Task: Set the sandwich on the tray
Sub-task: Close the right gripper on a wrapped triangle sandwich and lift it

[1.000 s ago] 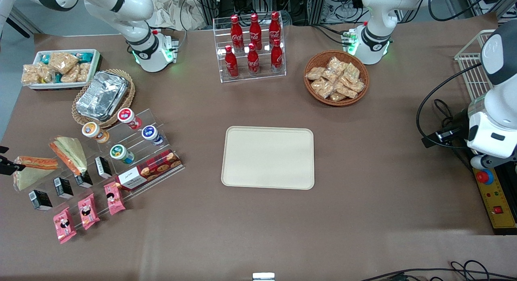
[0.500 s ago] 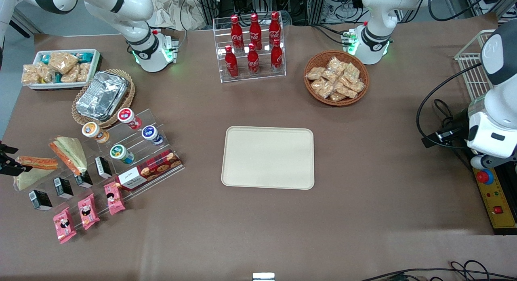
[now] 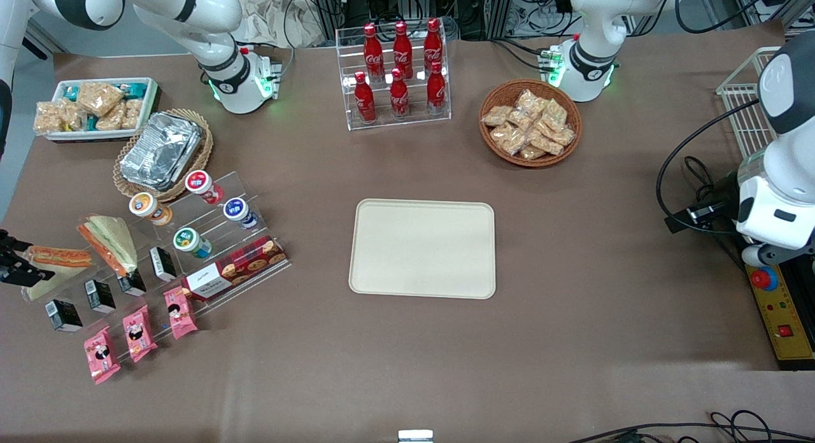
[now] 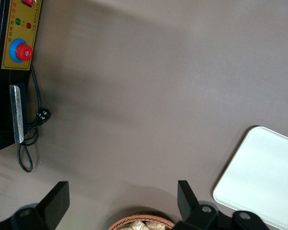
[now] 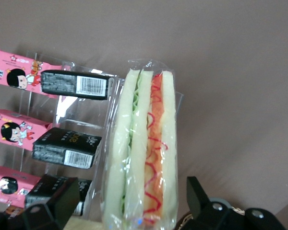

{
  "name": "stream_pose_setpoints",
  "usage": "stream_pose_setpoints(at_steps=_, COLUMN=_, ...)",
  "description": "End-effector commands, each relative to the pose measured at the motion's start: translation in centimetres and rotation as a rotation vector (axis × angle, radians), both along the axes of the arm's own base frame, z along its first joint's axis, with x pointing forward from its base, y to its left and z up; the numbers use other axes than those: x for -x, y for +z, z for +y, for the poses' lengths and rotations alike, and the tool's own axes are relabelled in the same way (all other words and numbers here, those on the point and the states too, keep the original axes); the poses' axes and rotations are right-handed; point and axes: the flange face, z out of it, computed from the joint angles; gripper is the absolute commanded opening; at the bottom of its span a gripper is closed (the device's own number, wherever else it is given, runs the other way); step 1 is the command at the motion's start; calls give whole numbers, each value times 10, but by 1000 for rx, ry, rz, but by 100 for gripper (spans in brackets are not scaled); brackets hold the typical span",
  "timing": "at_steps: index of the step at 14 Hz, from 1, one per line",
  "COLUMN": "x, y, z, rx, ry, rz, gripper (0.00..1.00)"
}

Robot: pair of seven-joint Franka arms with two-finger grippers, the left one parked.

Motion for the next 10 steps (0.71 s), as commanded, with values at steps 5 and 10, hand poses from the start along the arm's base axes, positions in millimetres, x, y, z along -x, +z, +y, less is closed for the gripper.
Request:
stream_pose_setpoints(at_steps=5, x=5, y=1, z=-12, rx=-32, ry=28, rz=-32, gripper=29)
stream_pose_setpoints(at_steps=10, x=2, y=23, z=-4, rx=-30, ry=85, rz=-37, gripper=12)
